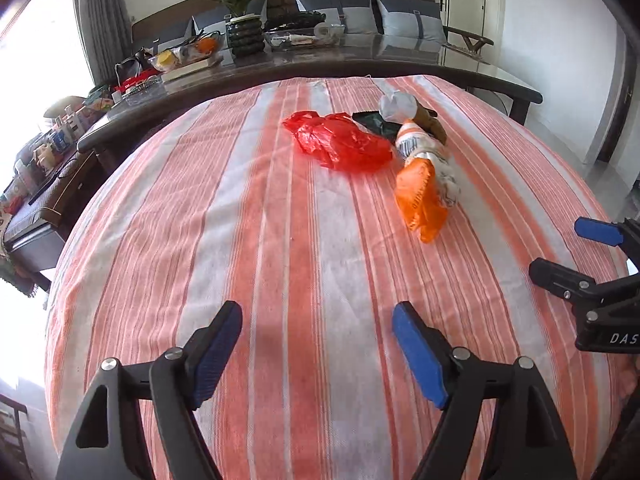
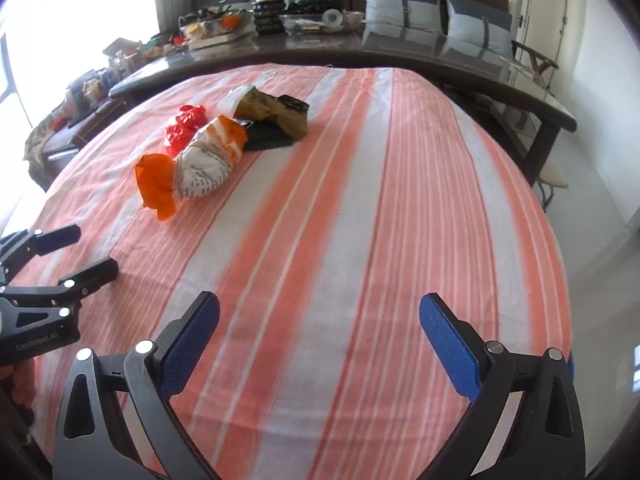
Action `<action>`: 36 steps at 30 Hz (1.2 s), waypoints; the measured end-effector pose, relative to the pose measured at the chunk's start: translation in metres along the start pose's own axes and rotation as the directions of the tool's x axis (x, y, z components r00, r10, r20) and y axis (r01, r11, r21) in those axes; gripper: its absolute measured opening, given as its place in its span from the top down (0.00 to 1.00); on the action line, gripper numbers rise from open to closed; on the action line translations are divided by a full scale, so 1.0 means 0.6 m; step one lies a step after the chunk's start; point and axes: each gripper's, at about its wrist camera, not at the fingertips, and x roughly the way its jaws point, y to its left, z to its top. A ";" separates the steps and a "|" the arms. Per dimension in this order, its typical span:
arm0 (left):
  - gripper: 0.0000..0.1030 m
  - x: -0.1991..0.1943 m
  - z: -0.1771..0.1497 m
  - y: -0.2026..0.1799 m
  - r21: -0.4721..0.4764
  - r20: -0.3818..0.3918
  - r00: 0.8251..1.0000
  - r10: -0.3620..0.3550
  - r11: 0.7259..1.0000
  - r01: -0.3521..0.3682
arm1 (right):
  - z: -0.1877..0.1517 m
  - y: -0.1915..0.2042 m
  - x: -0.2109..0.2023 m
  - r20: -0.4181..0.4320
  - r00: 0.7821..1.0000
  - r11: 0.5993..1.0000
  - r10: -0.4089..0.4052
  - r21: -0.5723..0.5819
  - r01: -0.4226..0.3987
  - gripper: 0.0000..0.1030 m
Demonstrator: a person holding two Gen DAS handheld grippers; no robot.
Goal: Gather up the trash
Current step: 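Return both tools to the table toward the red plastic bag and orange bottle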
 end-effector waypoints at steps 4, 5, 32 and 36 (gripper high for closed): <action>0.11 0.011 0.003 0.018 -0.052 -0.018 0.999 -0.031 0.998 0.030 | 0.003 0.007 0.026 -0.026 0.999 1.000 -0.018 0.013 0.018 0.01; 0.10 0.016 0.006 0.018 -0.045 -0.021 0.999 -0.026 0.999 0.025 | 0.001 0.002 0.024 -0.028 1.000 1.000 -0.011 0.027 0.012 0.00; 0.06 0.024 0.012 0.015 -0.051 -0.027 0.999 -0.028 0.998 0.027 | 0.004 0.009 0.024 -0.028 0.999 1.000 -0.016 0.025 0.017 0.00; 0.05 0.026 0.016 0.023 -0.005 -0.030 0.998 -0.055 0.998 0.055 | 0.004 0.008 0.024 -0.028 0.999 1.000 -0.016 0.025 0.017 0.00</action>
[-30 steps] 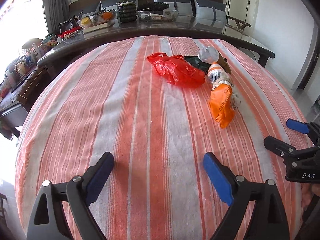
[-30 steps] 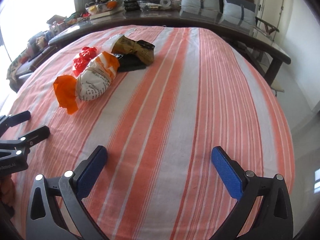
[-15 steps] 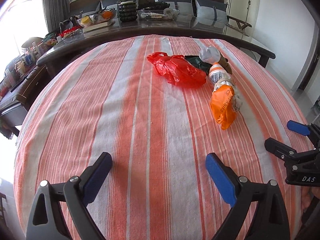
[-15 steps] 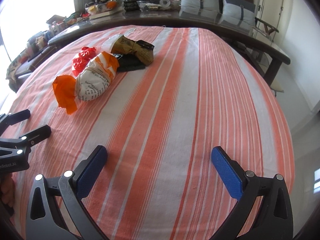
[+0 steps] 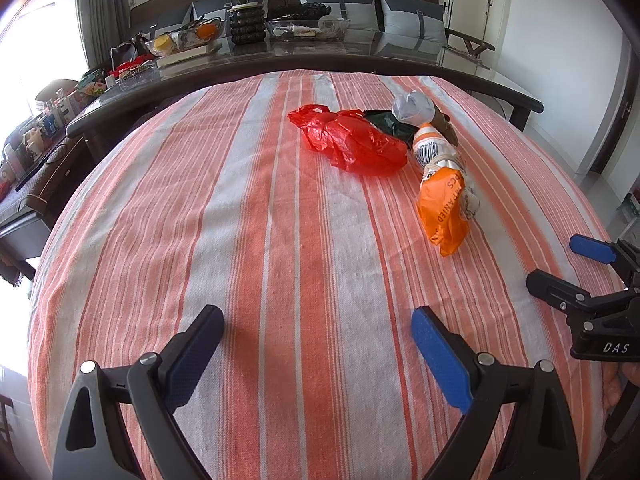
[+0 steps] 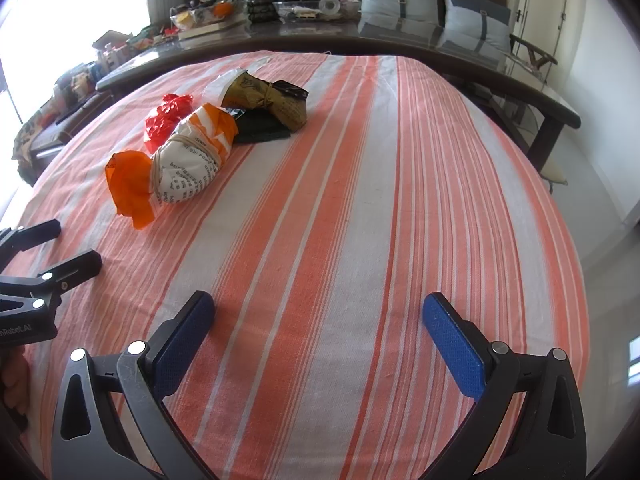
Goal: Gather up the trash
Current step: 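Return both tools to the table toward the red plastic bag and orange bottle, then grasp the red plastic bag with the left tool while the right tool grasps the wrapped orange bottle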
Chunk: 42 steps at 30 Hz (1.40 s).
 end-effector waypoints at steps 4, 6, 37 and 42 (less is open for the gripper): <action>0.06 -0.003 -0.005 0.043 -0.049 0.005 1.000 0.012 0.999 -0.012 | 0.000 0.000 0.000 0.000 1.000 1.000 0.000 0.000 0.000 0.00; 0.06 -0.006 -0.007 0.055 -0.080 0.016 1.000 -0.006 0.997 0.008 | 0.000 -0.001 0.000 0.000 1.000 1.000 0.001 0.000 -0.001 0.00; 0.04 0.000 -0.006 0.043 -0.056 0.001 0.999 0.035 0.998 -0.035 | 0.047 0.015 -0.036 0.076 0.996 0.997 -0.051 0.065 0.046 0.39; 0.05 -0.006 0.011 0.035 -0.103 -0.015 0.997 -0.070 0.992 0.068 | 0.003 0.011 -0.020 0.034 0.998 0.998 -0.050 0.039 0.049 0.31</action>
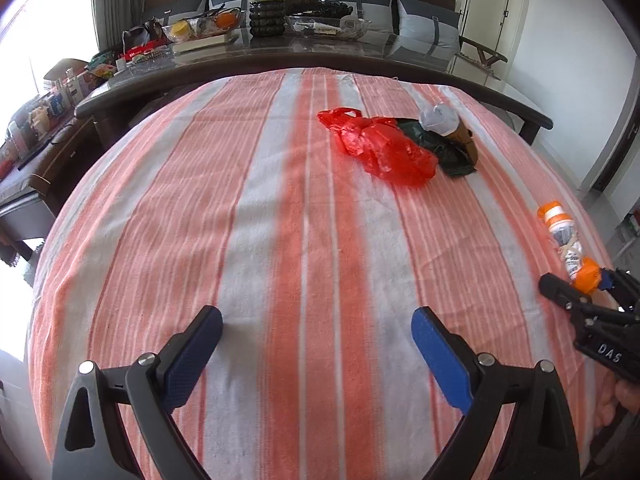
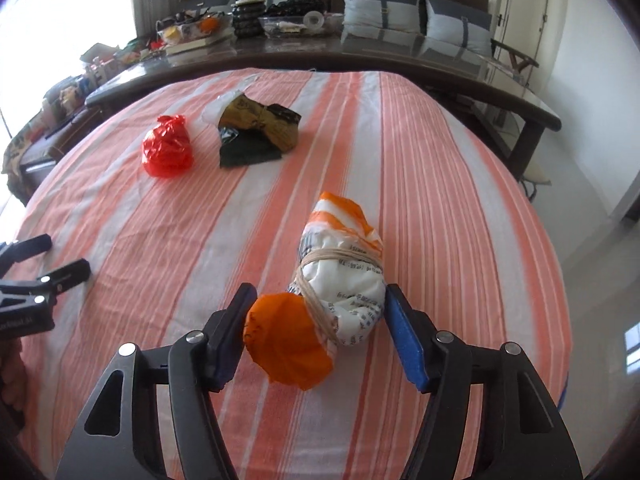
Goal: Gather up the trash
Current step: 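Grasp the red plastic bag with the left tool while the right tool grasps the wrapped orange bottle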
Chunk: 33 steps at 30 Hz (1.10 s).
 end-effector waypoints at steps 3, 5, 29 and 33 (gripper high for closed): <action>0.05 -0.013 0.034 -0.021 -0.023 0.007 0.995 -0.100 0.995 0.100 | -0.006 -0.003 -0.001 0.009 1.000 0.999 0.025 0.028 -0.026 0.11; 0.05 -0.015 0.068 -0.039 -0.015 0.033 0.995 -0.097 0.995 0.097 | -0.005 -0.007 0.013 -0.030 0.999 0.999 0.038 0.039 -0.037 0.01; 0.69 0.022 0.075 -0.032 0.157 -0.071 0.994 -0.086 0.983 0.096 | -0.009 -0.003 0.013 -0.034 0.999 1.000 0.016 0.022 -0.015 0.01; 0.66 -0.021 0.019 -0.054 0.265 -0.099 0.988 -0.118 0.954 0.141 | -0.009 -0.003 0.013 -0.034 0.999 1.000 0.016 0.022 -0.016 0.01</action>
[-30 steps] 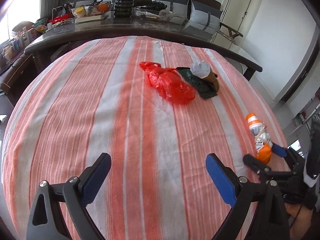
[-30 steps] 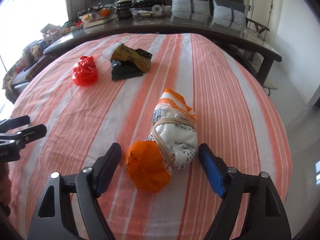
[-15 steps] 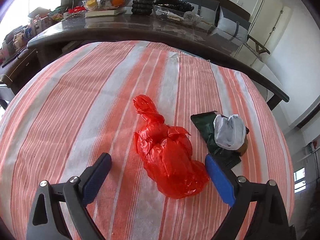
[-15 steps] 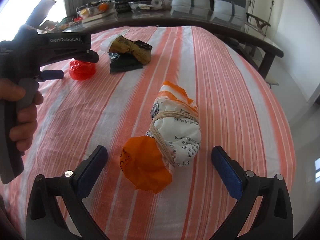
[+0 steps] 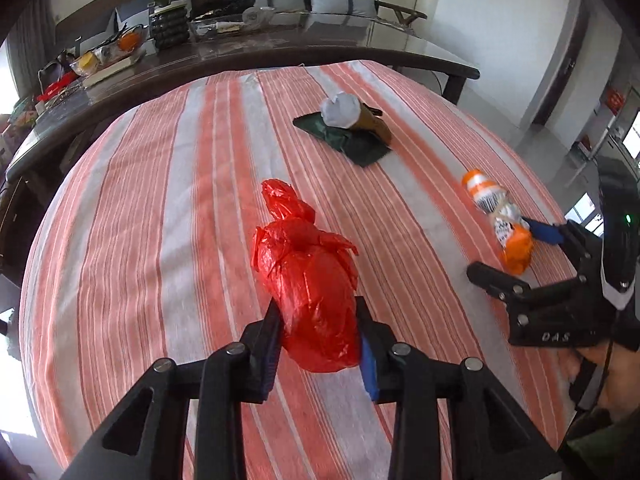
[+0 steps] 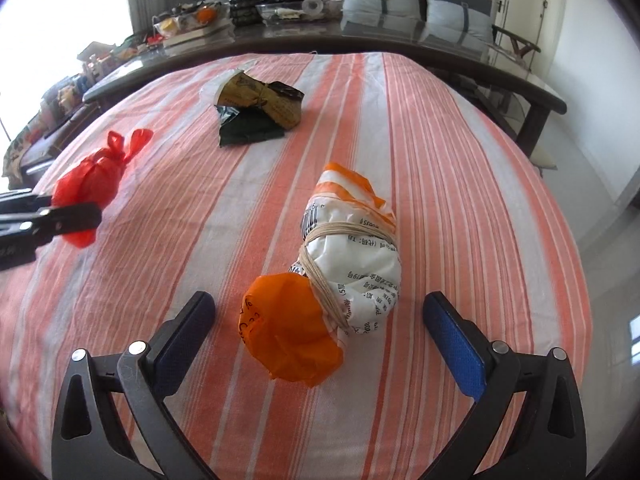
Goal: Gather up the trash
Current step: 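Grasp the red plastic bag with the left tool while the right tool grasps the wrapped orange bottle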
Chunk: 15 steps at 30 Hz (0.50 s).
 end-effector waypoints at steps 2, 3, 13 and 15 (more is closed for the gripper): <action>0.54 -0.005 -0.017 -0.017 0.022 0.011 1.000 0.010 1.000 -0.010 | 0.000 0.000 0.000 0.000 1.000 1.000 -0.001 0.000 0.001 0.01; 0.42 -0.004 -0.022 -0.024 0.028 0.018 1.000 0.023 0.999 -0.024 | 0.000 0.000 0.000 0.000 1.000 1.000 0.000 0.000 0.000 0.01; 0.08 0.028 -0.037 -0.009 -0.072 0.086 0.991 0.104 0.993 -0.098 | 0.000 0.000 0.000 0.000 1.000 1.000 0.000 0.000 0.000 0.00; 0.08 0.028 -0.037 -0.014 -0.060 0.083 0.989 0.121 0.991 -0.116 | 0.000 -0.001 0.000 0.000 1.000 1.000 0.001 0.001 -0.001 0.00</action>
